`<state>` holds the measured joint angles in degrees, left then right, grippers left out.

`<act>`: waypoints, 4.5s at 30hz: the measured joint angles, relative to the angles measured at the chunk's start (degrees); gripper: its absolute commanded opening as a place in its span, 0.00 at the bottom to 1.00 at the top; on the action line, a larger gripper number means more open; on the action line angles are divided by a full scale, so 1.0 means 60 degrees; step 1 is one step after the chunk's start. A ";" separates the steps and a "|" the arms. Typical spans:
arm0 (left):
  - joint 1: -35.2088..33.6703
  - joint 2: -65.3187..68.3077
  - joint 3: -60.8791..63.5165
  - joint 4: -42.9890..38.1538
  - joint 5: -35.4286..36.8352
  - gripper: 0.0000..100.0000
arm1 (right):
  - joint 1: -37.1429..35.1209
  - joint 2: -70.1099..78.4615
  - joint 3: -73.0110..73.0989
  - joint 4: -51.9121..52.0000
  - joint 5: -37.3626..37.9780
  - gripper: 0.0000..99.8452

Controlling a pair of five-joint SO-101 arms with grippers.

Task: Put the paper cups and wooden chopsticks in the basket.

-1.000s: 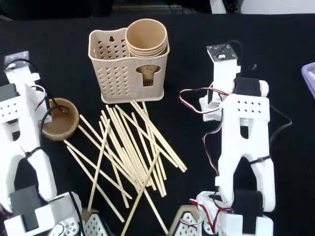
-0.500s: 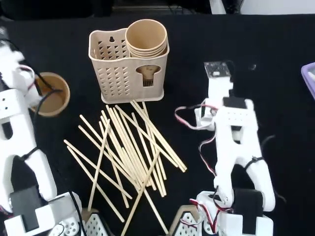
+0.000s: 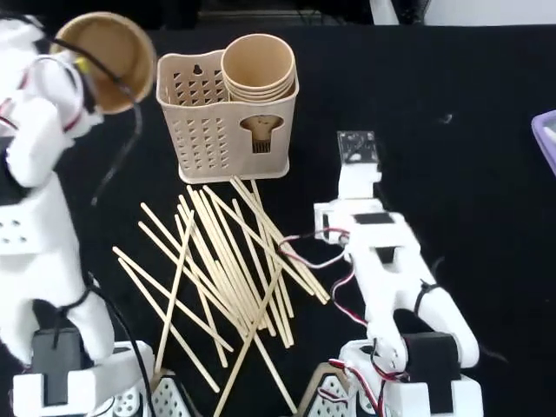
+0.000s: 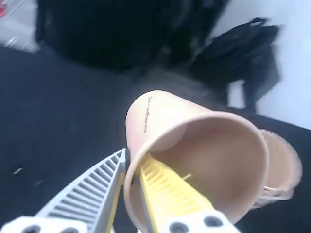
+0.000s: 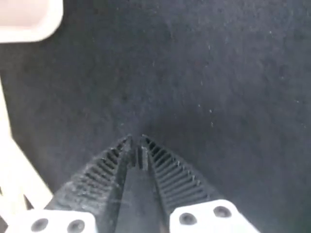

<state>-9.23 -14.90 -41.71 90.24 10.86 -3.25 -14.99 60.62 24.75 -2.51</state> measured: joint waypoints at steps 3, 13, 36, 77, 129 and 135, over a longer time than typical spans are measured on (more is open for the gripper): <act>0.0835 0.0000 -0.0103 -0.0659 -0.0015 0.03 | 0.0088 0.0000 0.0220 -0.0659 -0.0015 0.03; 0.3150 0.0059 0.2227 -0.3663 0.0029 0.03 | 0.0073 0.0000 0.0249 -0.0821 -0.0015 0.03; 0.3546 0.1553 0.2652 -0.3502 0.1304 0.03 | 0.0073 0.0000 0.0249 -0.0879 -0.0015 0.03; 0.3238 0.3707 0.0967 -0.5978 0.1260 0.18 | 0.0073 0.0000 0.0249 -0.0879 -0.0015 0.03; 0.2007 0.1890 -0.1626 -0.0352 -0.1919 0.18 | 0.0073 0.0000 0.0249 -0.0879 -0.0015 0.03; -0.0073 0.1436 -0.1553 0.1568 -0.3429 0.18 | 0.0073 0.0000 0.0249 -0.0879 -0.0015 0.03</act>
<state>-9.67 -6.29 -51.03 99.65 -9.71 -2.81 -14.99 62.11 19.47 -2.59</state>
